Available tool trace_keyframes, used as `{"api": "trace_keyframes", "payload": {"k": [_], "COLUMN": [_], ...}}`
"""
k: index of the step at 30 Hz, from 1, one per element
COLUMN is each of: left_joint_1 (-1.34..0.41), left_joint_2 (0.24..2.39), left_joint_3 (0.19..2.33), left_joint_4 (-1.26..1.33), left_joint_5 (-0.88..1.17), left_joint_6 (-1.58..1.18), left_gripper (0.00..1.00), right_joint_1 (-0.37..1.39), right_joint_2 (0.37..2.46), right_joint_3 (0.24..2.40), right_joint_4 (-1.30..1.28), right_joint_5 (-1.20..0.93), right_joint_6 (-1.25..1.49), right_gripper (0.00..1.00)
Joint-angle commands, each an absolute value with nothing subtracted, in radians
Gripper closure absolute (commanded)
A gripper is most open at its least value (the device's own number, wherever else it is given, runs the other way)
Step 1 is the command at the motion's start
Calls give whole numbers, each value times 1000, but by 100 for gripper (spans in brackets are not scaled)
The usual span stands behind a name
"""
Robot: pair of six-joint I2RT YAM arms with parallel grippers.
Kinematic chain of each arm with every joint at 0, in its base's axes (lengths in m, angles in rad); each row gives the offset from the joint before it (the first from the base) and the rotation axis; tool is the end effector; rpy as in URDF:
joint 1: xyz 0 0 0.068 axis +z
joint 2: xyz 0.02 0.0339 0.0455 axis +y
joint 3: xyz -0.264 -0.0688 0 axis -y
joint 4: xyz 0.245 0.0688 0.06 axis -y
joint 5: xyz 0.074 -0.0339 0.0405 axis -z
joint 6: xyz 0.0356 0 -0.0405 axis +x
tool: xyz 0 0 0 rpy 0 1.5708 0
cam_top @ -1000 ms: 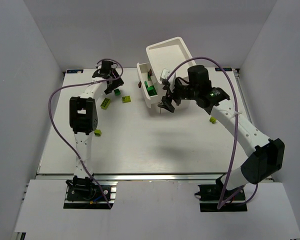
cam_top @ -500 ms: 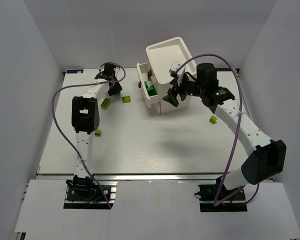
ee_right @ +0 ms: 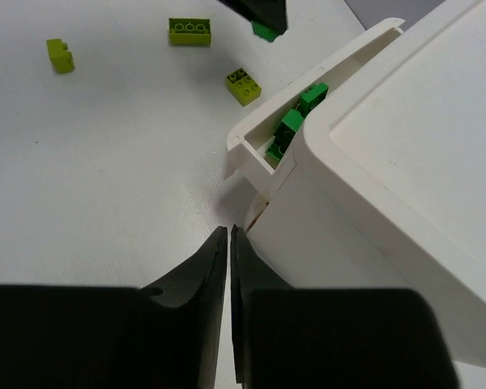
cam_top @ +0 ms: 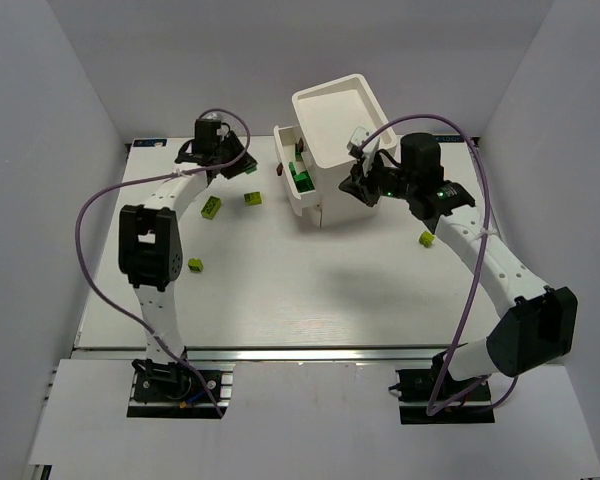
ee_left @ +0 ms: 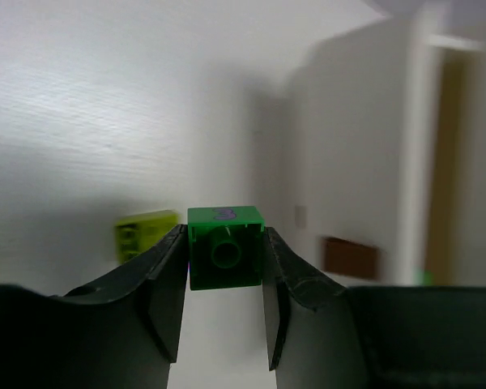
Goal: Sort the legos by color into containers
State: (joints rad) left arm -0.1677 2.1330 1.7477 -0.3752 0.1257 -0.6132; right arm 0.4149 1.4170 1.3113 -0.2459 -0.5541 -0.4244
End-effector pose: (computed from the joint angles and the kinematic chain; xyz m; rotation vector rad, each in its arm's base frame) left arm 0.4819 -0.0861 0.2250 -0.4642 2.3406 -0.5282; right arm 0.2921 0.1491 0.3723 -1.0983 1.5525 0.5242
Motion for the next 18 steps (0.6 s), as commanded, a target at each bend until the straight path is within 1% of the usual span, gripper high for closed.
{"api": "trace_keyframes", "payload": {"k": [1,2,6,10,13,14,17,18], "left_joint_1": [-181,-181,-190,-218,-239,-239,-252,-261], "left_joint_2": [1962,1944,1950,2028,2097,2112,2157,2166], "left_joint_3": [1652,1632,1612,1712,1805,1850,1893,1919], "left_joint_4": [-131,-103,-8,-8,-18,-29,-48,-66], "left_joint_5": [369,386,458,502,511,508,503,502], "left_joint_6": [-696,-715,-773,-788,-799,-799,-796,-793], "left_gripper": [100,100,100,96,92,88,84,75], "right_joint_1": [403,405,400,403,400,400,397,397], "right_joint_2": [1381,1381,1379,1378,1373,1373,1370,1367], "right_joint_3": [1299,1298,1292,1285,1282,1279,1270,1269], "right_joint_4": [-187,-183,-183,-183,-181,-179,-176,-176], "right_joint_5": [-566,-566,-565,-563,-557,-552,-545,-543], "right_joint_6": [-394,-390,-387,-387,-388,-388,-393,-393], "right_gripper": [93,100,100,100,99,98,98,97]}}
